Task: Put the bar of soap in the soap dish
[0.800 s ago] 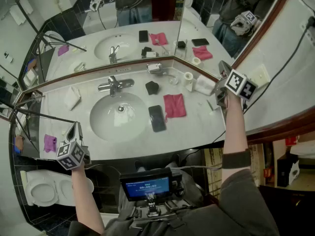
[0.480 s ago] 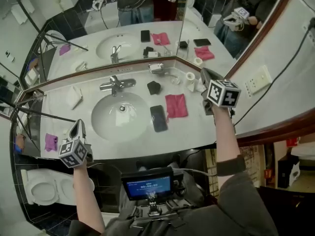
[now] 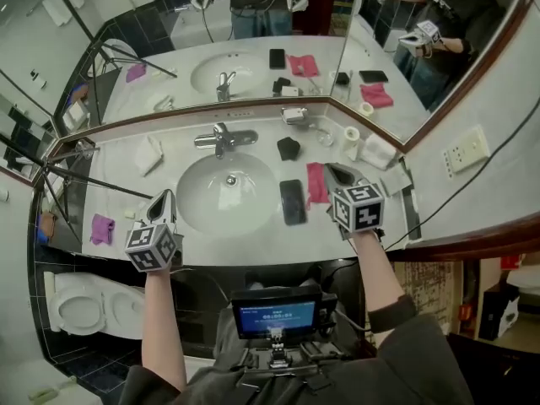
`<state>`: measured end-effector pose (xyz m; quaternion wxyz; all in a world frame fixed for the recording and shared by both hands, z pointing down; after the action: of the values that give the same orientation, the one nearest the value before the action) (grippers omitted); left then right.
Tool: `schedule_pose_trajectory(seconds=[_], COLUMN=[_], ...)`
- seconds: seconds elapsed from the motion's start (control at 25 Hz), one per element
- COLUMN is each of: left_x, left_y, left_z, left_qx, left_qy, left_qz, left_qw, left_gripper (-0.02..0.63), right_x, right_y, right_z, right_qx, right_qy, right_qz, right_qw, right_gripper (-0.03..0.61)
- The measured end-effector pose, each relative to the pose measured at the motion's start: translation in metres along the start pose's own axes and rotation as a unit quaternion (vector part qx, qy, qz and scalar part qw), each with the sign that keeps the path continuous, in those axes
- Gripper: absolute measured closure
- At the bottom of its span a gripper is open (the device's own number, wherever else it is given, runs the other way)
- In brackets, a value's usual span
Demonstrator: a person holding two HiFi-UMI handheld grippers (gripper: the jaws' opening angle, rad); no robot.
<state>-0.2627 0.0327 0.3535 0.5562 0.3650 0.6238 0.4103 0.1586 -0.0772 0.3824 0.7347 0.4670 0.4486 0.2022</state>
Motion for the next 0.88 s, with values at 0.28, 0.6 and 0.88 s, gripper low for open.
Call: schedule_pose_trajectory(seconds=[0.28,0.6,0.88], left_x=[-0.008,-0.021,-0.038], left_y=[0.001,-0.001,-0.004], left_z=[0.007,0.012,0.018], left_qx=[-0.005,-0.007,-0.010], left_qy=[0.010,0.019,0.028], left_qz=[-0.006,-0.009,-0.015], left_qw=[0.9999,0.9998,0.9995], left_gripper=[0.612,0.612,0.612], right_x=[-0.006,-0.012,-0.023], right_y=[0.014,0.016,0.017], right_z=[-0.005,-0.004,-0.002], right_qx=[-0.011,-0.012,-0.008], right_qy=[-0.011,-0.011,-0.015], right_qz=[-0.014,-0.021,-0.031], right_qw=[1.000,1.000,0.999], right_gripper=[0.563,0.563,0.563])
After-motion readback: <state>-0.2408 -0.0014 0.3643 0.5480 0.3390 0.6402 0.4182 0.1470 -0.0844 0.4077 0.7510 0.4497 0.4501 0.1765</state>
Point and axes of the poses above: the fingertips, and each gripper's own axes: x backward along the fingers, z to its right, y out of its underside, the point moved 6 cm from there along x, backward along the fingers, and after that the axes turned 3 degrees about -x, right-handed, at the moved point
